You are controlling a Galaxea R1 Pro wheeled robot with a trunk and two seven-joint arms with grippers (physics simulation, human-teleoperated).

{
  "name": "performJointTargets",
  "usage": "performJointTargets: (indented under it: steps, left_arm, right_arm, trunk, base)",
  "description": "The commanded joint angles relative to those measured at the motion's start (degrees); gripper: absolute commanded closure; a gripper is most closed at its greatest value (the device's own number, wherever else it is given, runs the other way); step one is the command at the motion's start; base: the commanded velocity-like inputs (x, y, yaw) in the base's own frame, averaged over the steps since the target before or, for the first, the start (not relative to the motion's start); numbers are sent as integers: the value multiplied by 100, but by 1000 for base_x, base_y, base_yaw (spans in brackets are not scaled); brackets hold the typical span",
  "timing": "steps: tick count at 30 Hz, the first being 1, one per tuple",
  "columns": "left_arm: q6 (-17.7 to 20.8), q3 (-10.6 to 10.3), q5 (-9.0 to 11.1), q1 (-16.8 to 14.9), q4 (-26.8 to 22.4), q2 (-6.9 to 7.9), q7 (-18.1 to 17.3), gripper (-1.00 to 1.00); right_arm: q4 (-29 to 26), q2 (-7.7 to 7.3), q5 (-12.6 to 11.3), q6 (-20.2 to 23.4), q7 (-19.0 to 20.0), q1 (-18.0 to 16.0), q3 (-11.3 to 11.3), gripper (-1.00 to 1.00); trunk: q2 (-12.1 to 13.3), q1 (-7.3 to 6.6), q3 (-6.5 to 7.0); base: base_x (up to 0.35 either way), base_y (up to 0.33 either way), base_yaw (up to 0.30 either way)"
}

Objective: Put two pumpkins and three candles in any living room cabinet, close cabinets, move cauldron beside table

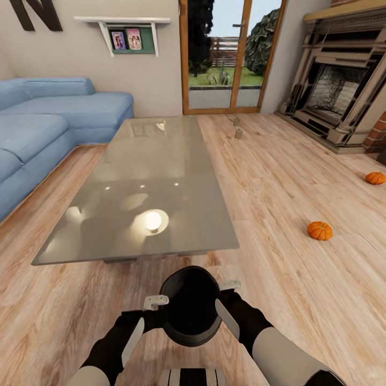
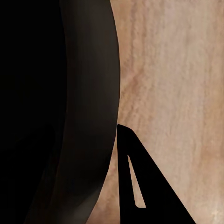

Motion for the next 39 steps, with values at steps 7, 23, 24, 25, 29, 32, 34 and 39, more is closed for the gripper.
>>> performJointTargets:
  steps: [7,23,24,25,29,32,34,39]
  left_arm:
    - [30,1,233,3,154,-8,-42,100]
    - [30,10,233,3,145,-7,-42,-100]
    - [30,10,233,3,145,-7,-42,-100]
    - [30,10,233,3,145,-7,-42,-100]
    - [30,10,233,3,145,-7,-42,-100]
    - [30,10,233,3,145,-7,-42,-100]
    - [30,10,233,3,145,-7,-42,-100]
    - [36,25,233,3,145,-5,-42,-100]
  right_arm:
    - [-20,69,-135,-241,193,20,290,100]
    - [-20,69,-135,-241,194,20,290,-100]
    - [-20,69,-135,-241,195,20,290,-100]
    - [-20,69,-135,-241,194,20,290,-100]
    - [-20,69,-135,-241,193,20,290,-100]
    - [-20,69,-135,-241,194,20,290,-100]
    - [-20,69,-135,-241,193,20,290,-100]
    - [-20,69,-135,-241,197,20,290,-100]
  trunk:
    - [-7,130,-118]
    - [-7,130,-118]
    - [-7,130,-118]
    - [-7,130,-118]
    - [-7,130,-118]
    - [-3,122,-52]
    - [0,117,-8]
    - [6,104,103]
  base:
    - [0,0,0]
    - [0,0,0]
    - [0,0,0]
    - [0,0,0]
    - [0,0,0]
    - [0,0,0]
    - [0,0,0]
    - [0,0,0]
